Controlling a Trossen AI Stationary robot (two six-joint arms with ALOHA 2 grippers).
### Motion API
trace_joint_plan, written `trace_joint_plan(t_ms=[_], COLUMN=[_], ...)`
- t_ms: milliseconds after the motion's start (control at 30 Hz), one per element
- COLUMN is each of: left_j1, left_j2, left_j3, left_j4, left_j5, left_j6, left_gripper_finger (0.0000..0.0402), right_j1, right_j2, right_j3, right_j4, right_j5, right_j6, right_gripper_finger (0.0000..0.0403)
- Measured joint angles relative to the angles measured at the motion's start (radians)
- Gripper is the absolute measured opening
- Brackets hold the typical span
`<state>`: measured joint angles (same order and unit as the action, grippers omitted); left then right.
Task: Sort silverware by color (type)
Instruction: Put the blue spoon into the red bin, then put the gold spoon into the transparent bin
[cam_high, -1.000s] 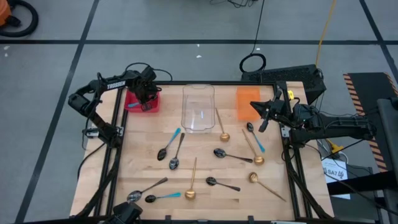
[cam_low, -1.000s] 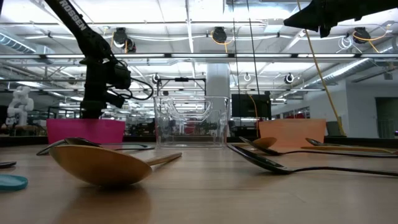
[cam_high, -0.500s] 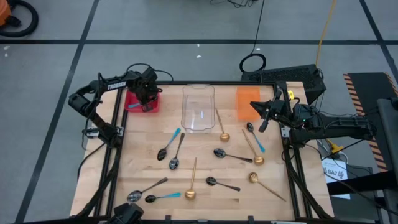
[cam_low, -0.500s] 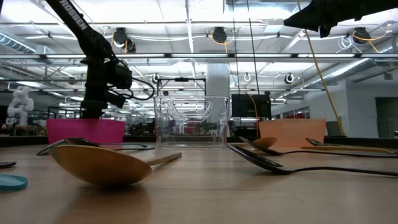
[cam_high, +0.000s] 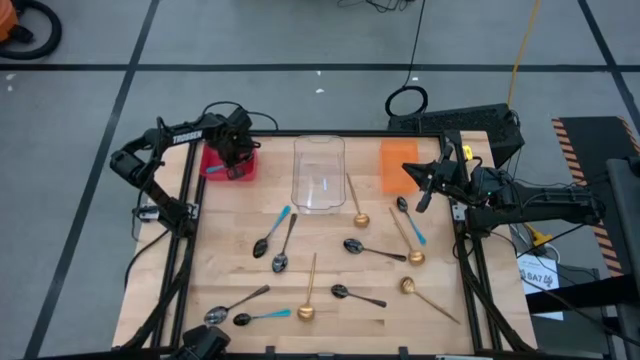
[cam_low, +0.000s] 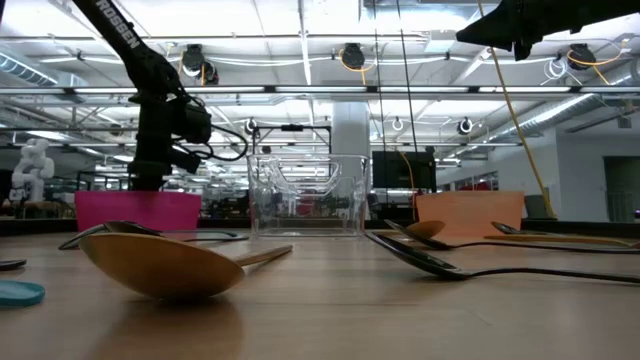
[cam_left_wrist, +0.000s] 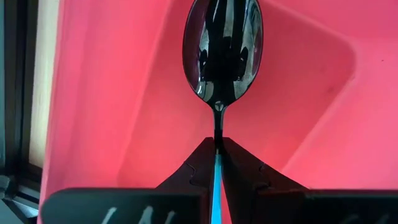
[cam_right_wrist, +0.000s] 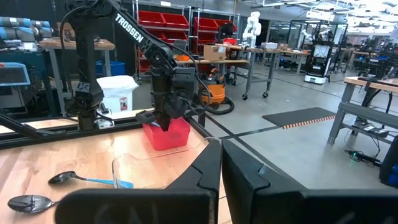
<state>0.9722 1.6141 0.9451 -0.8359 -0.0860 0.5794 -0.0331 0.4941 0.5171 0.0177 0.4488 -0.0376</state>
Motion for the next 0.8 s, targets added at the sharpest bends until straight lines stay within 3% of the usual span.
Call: trace_joint_plan(t_ms=[267, 600, 800], left_j1=[0.0, 0.0, -0.005], left_j2=[0.0, 0.0, -0.01], left_j3=[0.0, 0.0, 0.049], left_j4=[0.006, 0.029, -0.044], left_j5=[0.0, 0.008, -0.008], left_j6=[-0.032, -0.036, -0.049], left_gripper_finger=[0.003, 0.0102, 0.011], right_j1=[0.0, 0.0, 0.0], right_j2=[0.0, 0.0, 0.0], right_j3=[0.0, 0.0, 0.0], right_j4=[0.0, 0.0, 0.012], right_j5=[0.0, 0.0, -0.003], right_j6=[0.0, 0.0, 0.022], right_gripper_finger=[0.0011, 0.0011, 0.0011])
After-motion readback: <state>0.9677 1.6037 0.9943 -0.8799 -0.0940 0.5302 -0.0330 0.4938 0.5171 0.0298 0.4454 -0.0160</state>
